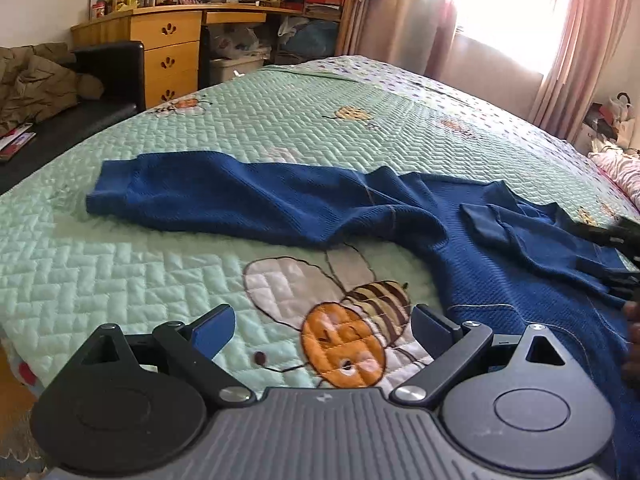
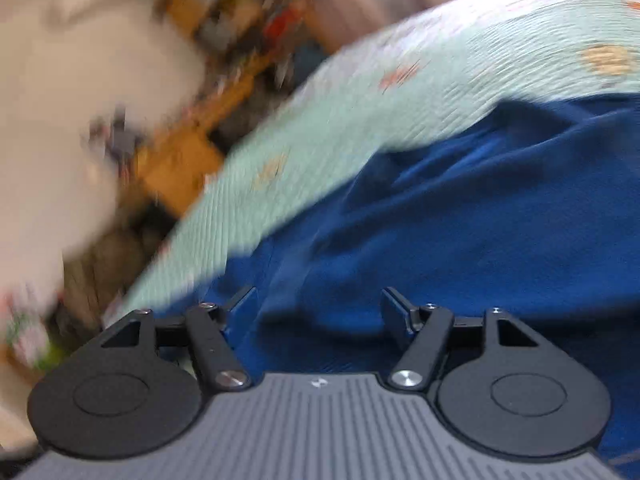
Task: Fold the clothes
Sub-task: 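Lay the sleeve down and smooth the body with the right gripper, then release the sweatshirt and pull both grippers back from it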
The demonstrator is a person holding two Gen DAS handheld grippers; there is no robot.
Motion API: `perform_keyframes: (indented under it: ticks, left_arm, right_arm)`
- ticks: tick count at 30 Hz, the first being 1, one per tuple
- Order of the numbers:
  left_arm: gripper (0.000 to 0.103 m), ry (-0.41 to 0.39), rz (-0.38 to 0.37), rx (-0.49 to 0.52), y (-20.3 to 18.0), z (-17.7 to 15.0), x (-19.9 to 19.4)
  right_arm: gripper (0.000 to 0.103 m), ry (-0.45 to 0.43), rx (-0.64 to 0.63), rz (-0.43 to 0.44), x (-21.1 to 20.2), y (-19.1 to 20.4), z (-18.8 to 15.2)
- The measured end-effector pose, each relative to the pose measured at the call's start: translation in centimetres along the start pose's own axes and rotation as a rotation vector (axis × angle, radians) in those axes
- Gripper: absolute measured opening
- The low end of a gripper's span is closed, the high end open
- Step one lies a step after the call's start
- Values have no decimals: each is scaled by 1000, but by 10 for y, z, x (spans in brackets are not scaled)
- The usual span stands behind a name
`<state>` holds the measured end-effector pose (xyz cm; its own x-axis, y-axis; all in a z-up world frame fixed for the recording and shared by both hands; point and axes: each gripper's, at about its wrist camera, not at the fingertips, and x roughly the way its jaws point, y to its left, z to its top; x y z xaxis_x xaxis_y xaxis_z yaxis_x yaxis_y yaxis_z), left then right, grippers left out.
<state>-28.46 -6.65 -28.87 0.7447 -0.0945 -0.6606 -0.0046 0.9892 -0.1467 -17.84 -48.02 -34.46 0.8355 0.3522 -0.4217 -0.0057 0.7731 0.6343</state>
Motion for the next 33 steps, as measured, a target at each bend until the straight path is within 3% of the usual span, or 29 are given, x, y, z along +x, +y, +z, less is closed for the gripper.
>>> perform_keyframes:
  ticks: [3,5,7,8,10,13,14,16,17,21,24,27,33]
  left_arm:
    - [95,1,3,-16,2,1,-2]
    - [95,2,1,-20,-1,1,-3]
    - [95,6,-4,-11,-7,0,-2]
    - [95,8,-11,-4,-12,-1,-2]
    - [95,11,-28,14,-22,-1,-2]
    - [95,-2,-61,60,-43,0,-11]
    - [95,-10,-73,78,-49,0,-16]
    - [95,-27,-98,120,-62,0,-27]
    - [95,-31,-113,140,-69,0,-32]
    - [98,-18,-170,206,-101,-1,-44]
    - [99,51,-126,320,-142,-11,-44]
    - [99,90,-85,425,-177,-23,-50]
    - [102,147,-121,461,-209,-38,-72]
  right_arm:
    - [72,-122,241,-174,-49,-82,22]
    - [61,-221,463,-126,-89,-137,26]
    - [64,-304,559,-95,-130,-157,23]
    - [72,-322,546,-106,-146,-155,21]
    - [72,-315,514,-53,-165,-143,9]
    - [80,-235,490,30,-176,-128,-21]
    - [81,-208,475,-17,-180,-126,-33]
    - [66,-197,422,-136,-195,-123,-57]
    - [65,-216,387,-152,-207,-118,-67]
    - [79,-213,246,-229,-226,-64,-98]
    - [81,-142,92,-287,-225,-16,-103]
    - [82,-92,-8,-275,-234,16,-105]
    - [86,-83,-19,-261,-249,35,-100]
